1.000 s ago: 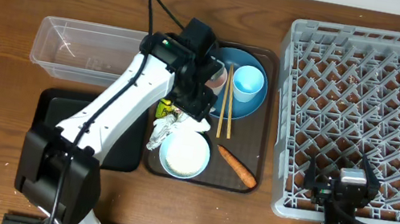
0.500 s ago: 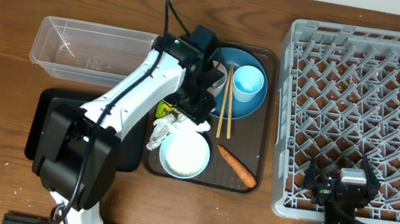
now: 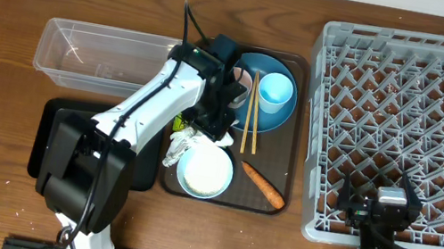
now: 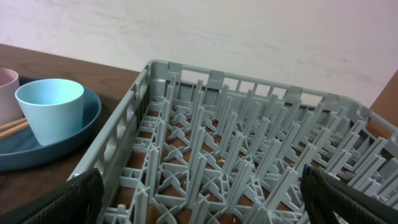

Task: Sort waste into correct bins and load items into the dishwasher rack
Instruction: 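Carry the tissue to the clear bin and release it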

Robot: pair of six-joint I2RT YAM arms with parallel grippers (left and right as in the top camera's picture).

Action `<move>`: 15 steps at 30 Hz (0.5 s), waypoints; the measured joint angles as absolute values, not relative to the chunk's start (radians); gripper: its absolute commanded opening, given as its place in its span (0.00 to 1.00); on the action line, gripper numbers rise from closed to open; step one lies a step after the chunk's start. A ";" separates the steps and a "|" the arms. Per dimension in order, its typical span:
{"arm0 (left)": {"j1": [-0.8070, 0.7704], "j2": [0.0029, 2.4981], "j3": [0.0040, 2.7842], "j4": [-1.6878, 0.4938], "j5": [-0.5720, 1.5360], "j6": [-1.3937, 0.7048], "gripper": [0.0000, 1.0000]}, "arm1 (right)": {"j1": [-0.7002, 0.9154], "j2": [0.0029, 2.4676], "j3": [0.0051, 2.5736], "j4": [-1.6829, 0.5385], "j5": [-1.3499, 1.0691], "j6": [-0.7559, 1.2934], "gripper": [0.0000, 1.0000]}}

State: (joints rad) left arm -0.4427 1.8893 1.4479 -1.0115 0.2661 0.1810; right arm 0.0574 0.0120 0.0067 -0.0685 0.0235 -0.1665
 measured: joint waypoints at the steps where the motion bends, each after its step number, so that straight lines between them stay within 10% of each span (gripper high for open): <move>1: -0.443 1.889 1.448 -1.012 0.267 0.179 0.30 | 0.057 0.012 0.007 -0.068 0.023 -0.167 0.99; 4: -0.443 1.889 1.448 -1.009 0.272 0.175 0.06 | 0.057 0.012 0.007 -0.068 0.023 -0.167 0.99; 15: -0.442 1.889 1.470 -1.010 0.274 0.181 0.06 | 0.057 0.012 0.007 -0.068 0.023 -0.167 0.99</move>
